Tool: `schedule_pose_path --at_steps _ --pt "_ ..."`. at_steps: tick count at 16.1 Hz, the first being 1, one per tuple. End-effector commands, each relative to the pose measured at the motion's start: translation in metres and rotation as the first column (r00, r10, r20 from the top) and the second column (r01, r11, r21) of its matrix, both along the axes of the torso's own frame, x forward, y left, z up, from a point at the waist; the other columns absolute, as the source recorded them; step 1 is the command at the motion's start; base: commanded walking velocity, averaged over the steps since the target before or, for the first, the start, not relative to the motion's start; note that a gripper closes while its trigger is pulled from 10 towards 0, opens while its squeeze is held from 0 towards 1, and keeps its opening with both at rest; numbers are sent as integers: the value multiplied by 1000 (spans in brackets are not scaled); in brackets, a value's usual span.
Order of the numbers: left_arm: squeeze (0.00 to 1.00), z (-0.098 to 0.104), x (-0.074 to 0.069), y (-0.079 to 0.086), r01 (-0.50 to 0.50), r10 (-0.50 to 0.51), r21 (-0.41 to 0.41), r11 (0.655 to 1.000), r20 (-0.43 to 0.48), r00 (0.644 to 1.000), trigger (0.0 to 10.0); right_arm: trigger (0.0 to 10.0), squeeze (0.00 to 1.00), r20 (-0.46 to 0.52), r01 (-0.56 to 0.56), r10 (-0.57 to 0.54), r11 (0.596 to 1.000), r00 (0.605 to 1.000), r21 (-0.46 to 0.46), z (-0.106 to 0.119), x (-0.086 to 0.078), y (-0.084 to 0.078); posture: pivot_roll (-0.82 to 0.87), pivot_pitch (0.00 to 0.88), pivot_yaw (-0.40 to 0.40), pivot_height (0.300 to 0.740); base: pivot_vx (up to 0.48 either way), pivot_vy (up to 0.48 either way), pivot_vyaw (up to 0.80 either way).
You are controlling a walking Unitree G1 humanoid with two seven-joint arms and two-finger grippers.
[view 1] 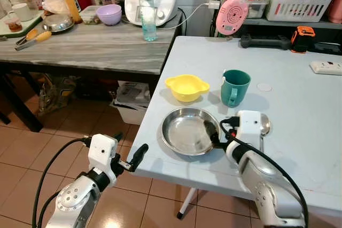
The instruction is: Setting the table
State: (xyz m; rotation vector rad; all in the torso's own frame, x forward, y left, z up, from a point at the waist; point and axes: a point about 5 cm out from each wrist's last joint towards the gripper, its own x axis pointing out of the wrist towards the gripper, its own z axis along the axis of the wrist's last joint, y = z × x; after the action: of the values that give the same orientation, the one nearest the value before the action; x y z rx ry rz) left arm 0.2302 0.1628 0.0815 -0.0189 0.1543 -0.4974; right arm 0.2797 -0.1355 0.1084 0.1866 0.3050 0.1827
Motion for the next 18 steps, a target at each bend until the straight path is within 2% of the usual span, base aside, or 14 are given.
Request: schedule_pose_path --at_steps 1,4,7,9,10,13,18 --pt "0 4 -1 0 39 -40 37 999 21 999 10000 10000 0 -9 -12 12 1000 1000 6 1 5 5 -31 0 55 740 0 0 0" --pt "0 4 -6 -6 96 -96 37 995 16 995 10000 10000 0 -40 -18 18 1000 999 -1 0 11 6 -30 0 53 740 0 0 0" --pt "0 1 -8 -6 95 -96 50 994 17 995 10000 10000 0 -76 -24 22 1000 997 -19 -5 16 8 -30 0 54 740 0 0 0" --pt "0 2 -8 -7 100 -101 54 994 17 995 10000 10000 0 -102 -39 41 999 994 13 -7 17 13 -29 0 55 740 0 0 0" --pt "0 3 -8 -9 103 -105 55 993 19 994 10000 0 0 -102 -55 56 998 993 8 -8 18 17 -30 0 58 740 0 0 0" --pt "0 7 -8 -12 108 -109 55 993 26 994 10000 0 0 -121 -72 71 997 990 -2 -10 16 21 -30 0 57 740 0 0 0" --pt "0 9 -7 -14 104 -106 44 994 27 994 10000 0 0 -170 -66 60 997 984 -27 -17 14 18 -28 0 52 740 0 0 0"
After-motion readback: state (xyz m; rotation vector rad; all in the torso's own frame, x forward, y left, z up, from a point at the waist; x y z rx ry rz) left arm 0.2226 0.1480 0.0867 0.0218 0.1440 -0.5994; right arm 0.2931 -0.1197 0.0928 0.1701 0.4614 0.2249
